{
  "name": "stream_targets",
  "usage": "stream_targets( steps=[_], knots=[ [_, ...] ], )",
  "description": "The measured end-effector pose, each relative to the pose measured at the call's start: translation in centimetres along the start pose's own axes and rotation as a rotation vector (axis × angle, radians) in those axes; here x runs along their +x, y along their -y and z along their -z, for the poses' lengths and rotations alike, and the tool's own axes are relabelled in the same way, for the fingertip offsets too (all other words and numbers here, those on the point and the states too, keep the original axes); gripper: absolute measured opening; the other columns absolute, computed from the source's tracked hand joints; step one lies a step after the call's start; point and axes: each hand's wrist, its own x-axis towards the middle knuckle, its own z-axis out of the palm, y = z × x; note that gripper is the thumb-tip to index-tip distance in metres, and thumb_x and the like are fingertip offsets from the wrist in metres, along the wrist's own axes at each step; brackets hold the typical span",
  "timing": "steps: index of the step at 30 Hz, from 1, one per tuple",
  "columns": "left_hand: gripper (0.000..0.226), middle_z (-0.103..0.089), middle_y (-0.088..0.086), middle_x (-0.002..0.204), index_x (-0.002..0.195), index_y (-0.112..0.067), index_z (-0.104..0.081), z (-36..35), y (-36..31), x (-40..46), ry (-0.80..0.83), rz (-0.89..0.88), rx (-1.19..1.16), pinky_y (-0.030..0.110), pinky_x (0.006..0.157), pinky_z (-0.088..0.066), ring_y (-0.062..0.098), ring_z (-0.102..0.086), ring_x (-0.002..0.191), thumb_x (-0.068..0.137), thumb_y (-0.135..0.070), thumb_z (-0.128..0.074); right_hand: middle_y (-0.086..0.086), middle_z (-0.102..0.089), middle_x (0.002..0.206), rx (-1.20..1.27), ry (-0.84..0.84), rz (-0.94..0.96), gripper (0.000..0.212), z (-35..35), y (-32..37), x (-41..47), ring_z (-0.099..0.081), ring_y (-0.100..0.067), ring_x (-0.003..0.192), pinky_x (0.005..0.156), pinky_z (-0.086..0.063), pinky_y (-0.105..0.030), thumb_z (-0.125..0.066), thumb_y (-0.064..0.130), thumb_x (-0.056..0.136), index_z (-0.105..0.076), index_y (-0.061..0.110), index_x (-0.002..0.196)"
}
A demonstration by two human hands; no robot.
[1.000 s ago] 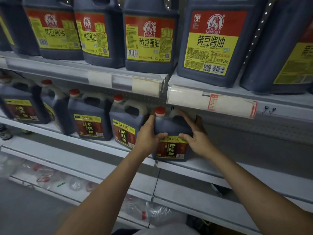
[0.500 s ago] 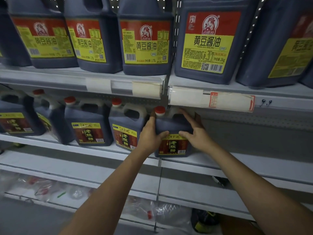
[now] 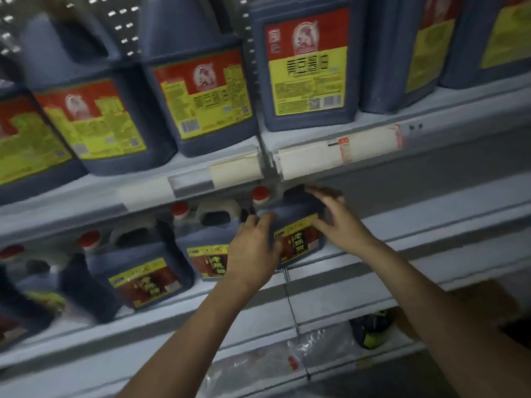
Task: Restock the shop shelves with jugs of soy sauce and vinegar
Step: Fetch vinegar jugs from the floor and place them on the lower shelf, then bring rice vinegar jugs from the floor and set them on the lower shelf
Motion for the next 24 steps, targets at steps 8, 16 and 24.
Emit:
stream_targets(
  steps=[8, 16, 24],
  knots=[
    [0.040, -0.065, 0.006, 0.117, 0.130, -0.028, -0.060, -2.4, -7.3, 1.7, 0.267, -0.523, -0.054, 0.041, 0.085, -0.054, 0.032, -0.064, 0.104, 0.090, -0.031, -0.063, 0.008, -0.054, 0.128, -0.350, -0.338, -0.272, 0.038, 4.6, -0.7, -17.0, -0.063, -0.022, 0.109, 0.096, -0.052, -0.043, -0.059, 0.023, 0.102, -0.056, 0.036, 0.138],
    [0.029, -0.069, 0.006, 0.111, 0.122, -0.024, -0.063, -6.6, -28.0, -11.6, 0.531, -1.144, -0.192, 0.043, 0.080, -0.055, 0.034, -0.067, 0.100, 0.094, -0.031, -0.056, -0.004, -0.069, 0.123, -0.798, -0.512, -0.851, 0.045, 10.4, 8.1, -44.5, -0.067, -0.031, 0.108, 0.085, -0.056, -0.046, -0.044, 0.036, 0.092, -0.055, 0.031, 0.135],
    [0.034, -0.066, -0.001, 0.114, 0.125, -0.030, -0.058, -7.1, -44.1, -33.9, 0.655, -1.563, -0.213, 0.040, 0.082, -0.054, 0.025, -0.065, 0.104, 0.092, -0.035, -0.053, -0.001, -0.066, 0.121, -0.806, -0.717, -1.274, 0.038, 10.1, 14.9, -70.8, -0.065, -0.027, 0.111, 0.083, -0.052, -0.040, -0.052, 0.034, 0.099, -0.051, 0.031, 0.137]
  ],
)
